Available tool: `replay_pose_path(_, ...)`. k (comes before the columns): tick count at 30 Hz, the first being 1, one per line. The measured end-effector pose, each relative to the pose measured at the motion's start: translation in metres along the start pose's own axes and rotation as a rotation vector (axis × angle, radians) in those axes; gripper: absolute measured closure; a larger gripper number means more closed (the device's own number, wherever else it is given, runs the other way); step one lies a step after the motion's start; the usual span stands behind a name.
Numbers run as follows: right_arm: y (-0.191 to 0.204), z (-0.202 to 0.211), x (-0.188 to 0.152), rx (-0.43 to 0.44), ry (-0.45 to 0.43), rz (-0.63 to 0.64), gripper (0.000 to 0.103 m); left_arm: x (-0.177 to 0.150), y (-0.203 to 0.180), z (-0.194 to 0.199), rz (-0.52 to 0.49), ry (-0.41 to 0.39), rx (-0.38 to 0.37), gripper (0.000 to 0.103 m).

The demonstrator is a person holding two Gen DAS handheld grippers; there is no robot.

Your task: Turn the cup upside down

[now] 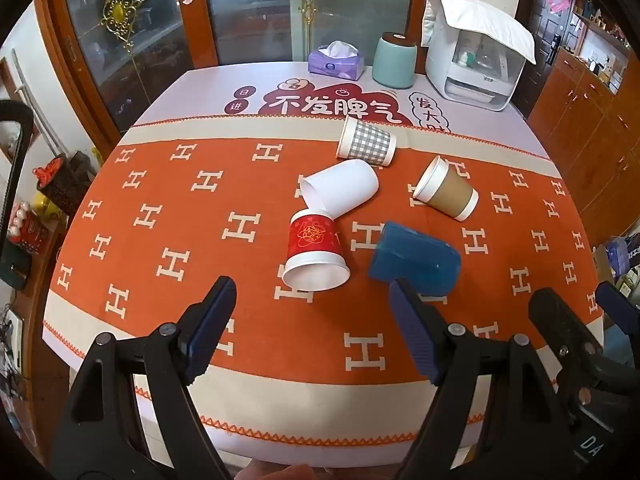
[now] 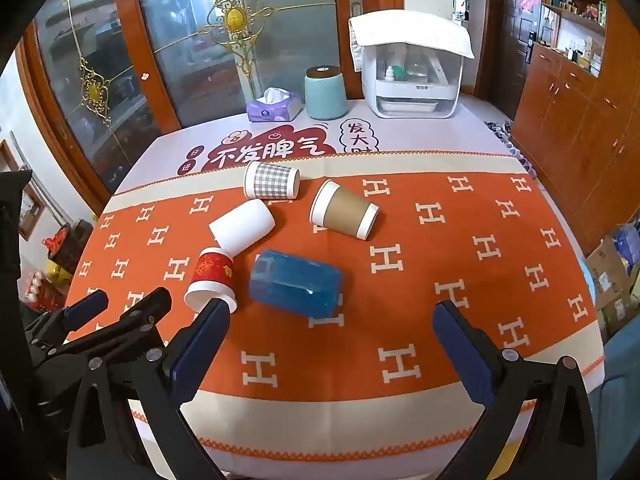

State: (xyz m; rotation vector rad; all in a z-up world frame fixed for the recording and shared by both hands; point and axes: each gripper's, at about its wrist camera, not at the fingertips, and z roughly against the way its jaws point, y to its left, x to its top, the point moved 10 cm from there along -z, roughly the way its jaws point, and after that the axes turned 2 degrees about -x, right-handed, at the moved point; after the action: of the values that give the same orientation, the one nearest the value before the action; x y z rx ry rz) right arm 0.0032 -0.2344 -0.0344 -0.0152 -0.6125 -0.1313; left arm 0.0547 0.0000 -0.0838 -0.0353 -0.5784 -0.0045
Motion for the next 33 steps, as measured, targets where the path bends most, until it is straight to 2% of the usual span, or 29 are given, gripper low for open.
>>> replay_pose_path(18,-0.0005,-0.0007,-0.0020,0.009,0.009,-0.005,0.000,-0.0010,-0.0087,-0.0037,0.006,0.012,-0.018,0.026)
replay_pose_path(33,-0.0004,-0.0005,-0.0007,0.008,0.007,-0.003,0.000,-0.0011,0.0002,-0.0007,0.011,0.008,-0.021,0.026)
